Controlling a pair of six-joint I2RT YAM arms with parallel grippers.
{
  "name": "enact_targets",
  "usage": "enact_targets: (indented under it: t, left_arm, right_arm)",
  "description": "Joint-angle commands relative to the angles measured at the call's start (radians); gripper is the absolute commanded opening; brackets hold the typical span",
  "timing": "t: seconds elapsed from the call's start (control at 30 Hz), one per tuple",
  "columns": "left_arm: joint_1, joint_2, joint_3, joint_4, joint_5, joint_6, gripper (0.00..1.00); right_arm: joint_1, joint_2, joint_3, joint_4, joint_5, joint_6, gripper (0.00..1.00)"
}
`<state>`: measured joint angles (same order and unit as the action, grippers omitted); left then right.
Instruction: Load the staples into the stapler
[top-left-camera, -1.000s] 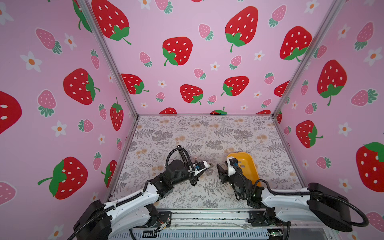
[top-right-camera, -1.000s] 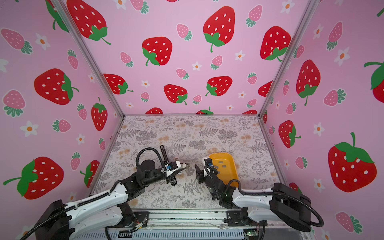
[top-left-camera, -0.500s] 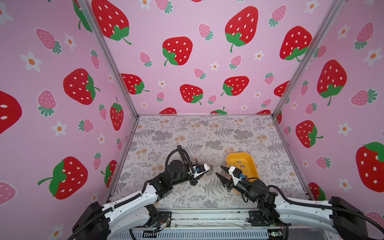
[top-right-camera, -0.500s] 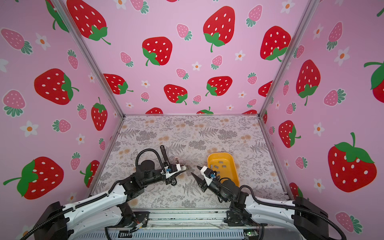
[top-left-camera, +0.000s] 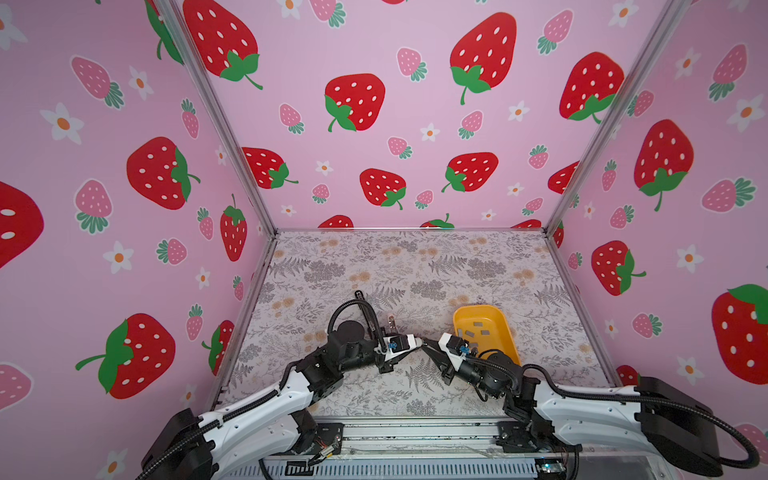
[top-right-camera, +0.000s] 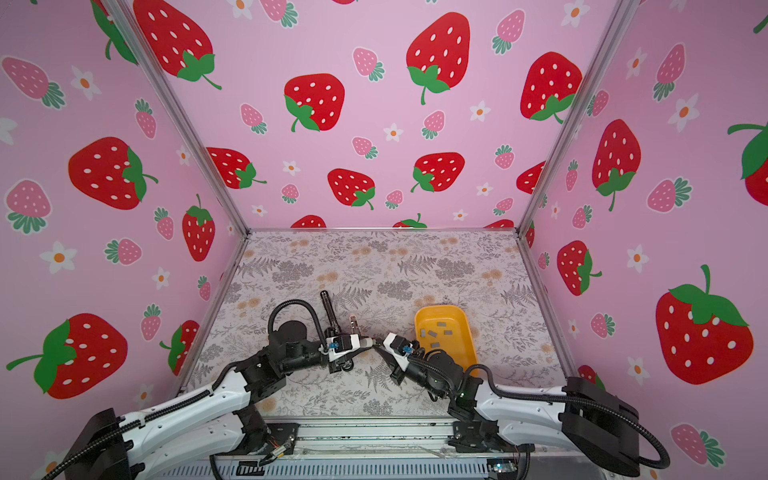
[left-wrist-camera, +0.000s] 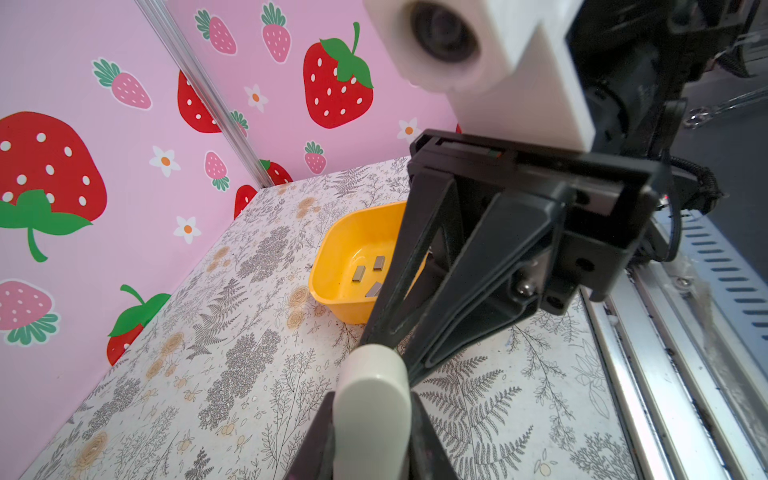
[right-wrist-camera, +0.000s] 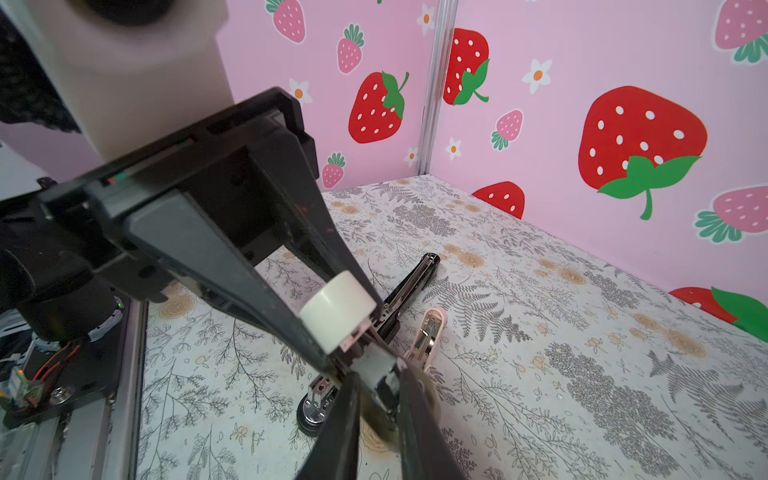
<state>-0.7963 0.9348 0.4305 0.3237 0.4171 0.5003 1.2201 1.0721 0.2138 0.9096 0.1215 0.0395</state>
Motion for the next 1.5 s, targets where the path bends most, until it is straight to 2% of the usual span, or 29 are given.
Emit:
enact_targets:
  t: [0.0,0.2,0.43,0.67,0.77,0.9,1.13,1.33,1.47]
  left_arm:
    - [0.000,-0.020,0.004,0.017,0.077,0.011,0.00]
    - [0.000,-0.050,0.001,0.031,0.084,-0.002,0.00]
    - [0.000,-0.051,-0.004,0.057,0.085,-0.011,0.00]
    - [-0.001,-0.054,-0.026,0.074,0.037,-0.011,0.00]
    - [0.000,-0.056,-0.032,0.074,0.022,-0.010,0.00]
    - [0.000,-0.062,-0.035,0.074,0.023,-0.011,0.00]
    - [0.000,-0.051,-0.013,0.032,0.129,0.010,0.00]
    - [0.000,-0.026,0.015,0.000,0.201,0.033,0.00]
    - [0.000,-0.019,0.017,0.000,0.231,0.044,0.00]
  right_arm:
    - [0.002,0.031,0.003,0.054,0.025,-0.006,0.19]
    - [-0.005,0.113,-0.021,0.109,0.041,0.009,0.19]
    - [-0.007,0.217,0.019,0.135,-0.001,0.028,0.19]
    - [-0.007,0.223,-0.001,0.166,0.017,0.021,0.19]
    - [-0.008,0.196,-0.042,0.193,0.031,0.010,0.25]
    - [-0.008,0.140,-0.102,0.221,0.017,-0.014,0.43]
    - [-0.007,0.085,-0.081,0.188,-0.166,-0.047,0.64]
    - [-0.007,0.146,-0.004,0.152,-0.247,-0.058,0.66]
    - [-0.007,0.173,0.021,0.155,-0.287,-0.057,0.61]
